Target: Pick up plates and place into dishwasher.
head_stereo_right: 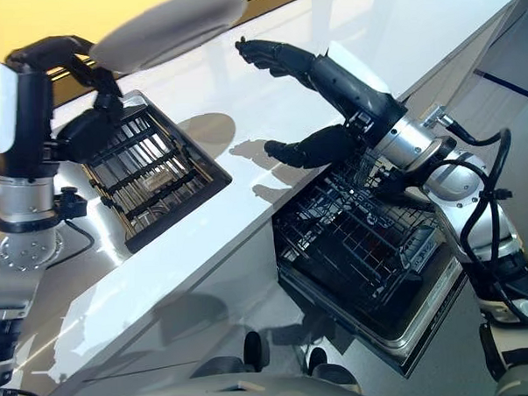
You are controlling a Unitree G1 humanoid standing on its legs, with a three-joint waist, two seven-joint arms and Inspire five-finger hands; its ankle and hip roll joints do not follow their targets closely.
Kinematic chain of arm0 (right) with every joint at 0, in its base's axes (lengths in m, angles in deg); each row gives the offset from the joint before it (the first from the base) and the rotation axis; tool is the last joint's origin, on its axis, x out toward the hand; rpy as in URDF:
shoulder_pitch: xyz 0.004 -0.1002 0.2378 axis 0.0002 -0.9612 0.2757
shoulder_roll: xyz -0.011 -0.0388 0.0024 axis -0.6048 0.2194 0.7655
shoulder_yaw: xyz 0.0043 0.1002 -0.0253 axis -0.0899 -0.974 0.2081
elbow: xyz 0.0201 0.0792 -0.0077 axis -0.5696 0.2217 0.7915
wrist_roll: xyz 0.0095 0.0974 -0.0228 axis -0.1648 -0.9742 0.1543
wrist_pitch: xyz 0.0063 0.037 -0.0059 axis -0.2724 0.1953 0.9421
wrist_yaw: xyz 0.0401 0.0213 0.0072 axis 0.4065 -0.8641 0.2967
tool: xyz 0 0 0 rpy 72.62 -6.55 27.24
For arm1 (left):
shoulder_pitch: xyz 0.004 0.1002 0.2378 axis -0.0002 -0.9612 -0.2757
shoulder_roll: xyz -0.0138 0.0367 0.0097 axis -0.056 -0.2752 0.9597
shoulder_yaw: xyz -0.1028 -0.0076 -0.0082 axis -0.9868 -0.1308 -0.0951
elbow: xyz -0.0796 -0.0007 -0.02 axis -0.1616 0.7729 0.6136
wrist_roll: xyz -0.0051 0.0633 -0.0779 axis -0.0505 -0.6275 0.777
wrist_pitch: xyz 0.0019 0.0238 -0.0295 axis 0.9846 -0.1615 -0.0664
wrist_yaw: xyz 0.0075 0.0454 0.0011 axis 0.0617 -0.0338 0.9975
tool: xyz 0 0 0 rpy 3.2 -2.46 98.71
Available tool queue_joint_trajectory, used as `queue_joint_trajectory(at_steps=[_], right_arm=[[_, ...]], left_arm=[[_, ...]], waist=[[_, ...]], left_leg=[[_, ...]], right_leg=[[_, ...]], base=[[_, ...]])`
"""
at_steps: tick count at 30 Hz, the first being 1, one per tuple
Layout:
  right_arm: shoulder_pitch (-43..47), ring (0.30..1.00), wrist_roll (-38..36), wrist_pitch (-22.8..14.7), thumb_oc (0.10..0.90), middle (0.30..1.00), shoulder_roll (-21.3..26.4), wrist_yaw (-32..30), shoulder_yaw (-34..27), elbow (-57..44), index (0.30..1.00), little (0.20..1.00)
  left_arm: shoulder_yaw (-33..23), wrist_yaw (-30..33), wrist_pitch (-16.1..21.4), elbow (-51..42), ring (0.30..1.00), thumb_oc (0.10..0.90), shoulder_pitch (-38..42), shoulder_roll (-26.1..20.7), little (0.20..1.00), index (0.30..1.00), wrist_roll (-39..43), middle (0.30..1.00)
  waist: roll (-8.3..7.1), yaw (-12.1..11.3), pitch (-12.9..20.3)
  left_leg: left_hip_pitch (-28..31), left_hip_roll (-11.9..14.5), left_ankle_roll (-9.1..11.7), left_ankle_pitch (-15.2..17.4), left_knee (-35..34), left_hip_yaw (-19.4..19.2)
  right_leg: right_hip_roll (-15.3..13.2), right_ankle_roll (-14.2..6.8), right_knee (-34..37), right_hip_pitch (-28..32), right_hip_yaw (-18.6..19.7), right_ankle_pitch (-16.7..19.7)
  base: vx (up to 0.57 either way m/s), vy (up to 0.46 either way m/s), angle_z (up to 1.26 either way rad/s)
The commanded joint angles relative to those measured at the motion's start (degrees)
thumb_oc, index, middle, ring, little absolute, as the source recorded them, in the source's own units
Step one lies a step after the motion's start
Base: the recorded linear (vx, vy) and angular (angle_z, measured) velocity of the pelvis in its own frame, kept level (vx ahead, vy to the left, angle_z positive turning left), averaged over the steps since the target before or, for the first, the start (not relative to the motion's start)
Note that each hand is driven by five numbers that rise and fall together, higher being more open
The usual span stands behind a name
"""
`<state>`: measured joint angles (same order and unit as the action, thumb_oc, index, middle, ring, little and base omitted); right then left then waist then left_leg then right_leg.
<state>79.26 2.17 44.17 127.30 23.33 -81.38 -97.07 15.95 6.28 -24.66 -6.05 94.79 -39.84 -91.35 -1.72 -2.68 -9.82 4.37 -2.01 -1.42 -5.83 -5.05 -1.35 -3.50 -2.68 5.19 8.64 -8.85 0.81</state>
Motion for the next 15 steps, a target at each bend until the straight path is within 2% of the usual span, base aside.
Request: queue_joint_trajectory(at_steps=[1, 4, 6, 9, 15], right_arm=[[6.8, 0.900, -2.3, -1.1, 0.800, 0.900, 1.2, -8.2, -0.3, 1.4, 0.900, 0.900], [5.5, 0.900, 3.3, 3.0, 0.800, 0.900, 0.4, -15.7, -1.6, 3.6, 0.900, 0.900], [3.8, 0.900, 4.1, 6.2, 0.800, 0.900, 0.3, -18.4, -2.8, 4.3, 0.900, 0.900], [1.5, 0.900, 5.3, 6.9, 0.800, 0.900, -0.7, -19.3, -4.5, 4.4, 0.900, 0.900], [1.1, 0.900, 7.5, 9.2, 0.800, 0.900, -1.2, -20.8, -4.2, 5.6, 0.900, 0.900]], left_arm=[[1.4, 0.9, 2.4, 1.0, 0.300, 0.100, 8.2, -3.1, 0.200, 0.300, 1.6, 0.300], [2.3, 1.2, 2.3, 1.6, 0.300, 0.100, 8.9, -3.6, 0.200, 0.300, 0.6, 0.300], [2.4, 1.3, 1.3, 1.0, 0.300, 0.100, 8.8, -3.9, 0.200, 0.300, 0.6, 0.300], [2.1, 1.6, 0.8, 0.5, 0.300, 0.100, 8.3, -3.8, 0.200, 0.300, 0.5, 0.300], [2.3, 2.3, 0.4, 0.9, 0.300, 0.100, 8.4, -3.8, 0.200, 0.300, 0.5, 0.300]], waist=[[0.71, 1.0, 6.7], [0.85, 1.4, 6.5], [1.00, 1.7, 6.3], [1.10, 2.0, 6.1], [1.17, 2.1, 5.9]], left_leg=[[3.8, -2.7, 0.2, 9.8, 0.4, 0.6], [4.0, -2.6, 0.1, 9.9, 0.3, 0.5], [4.1, -2.7, -0.1, 9.9, 0.3, 0.4], [4.3, -2.7, -0.3, 10.0, 0.2, 0.4], [4.4, -2.8, -0.4, 10.1, 0.2, 0.3]], right_leg=[[4.3, -0.3, -5.7, -1.8, -2.0, -6.4], [4.4, -0.3, -5.8, -1.7, -1.6, -6.3], [4.5, -0.3, -5.9, -1.7, -1.4, -6.3], [4.5, -0.3, -5.9, -1.7, -1.0, -6.3], [4.4, -0.3, -5.9, -1.6, -0.8, -6.3]], base=[[0.00, 0.000, 0.00], [0.00, 0.000, 0.00], [0.00, 0.000, 0.00], [0.00, 0.000, 0.00], [0.00, 0.000, 0.00]])
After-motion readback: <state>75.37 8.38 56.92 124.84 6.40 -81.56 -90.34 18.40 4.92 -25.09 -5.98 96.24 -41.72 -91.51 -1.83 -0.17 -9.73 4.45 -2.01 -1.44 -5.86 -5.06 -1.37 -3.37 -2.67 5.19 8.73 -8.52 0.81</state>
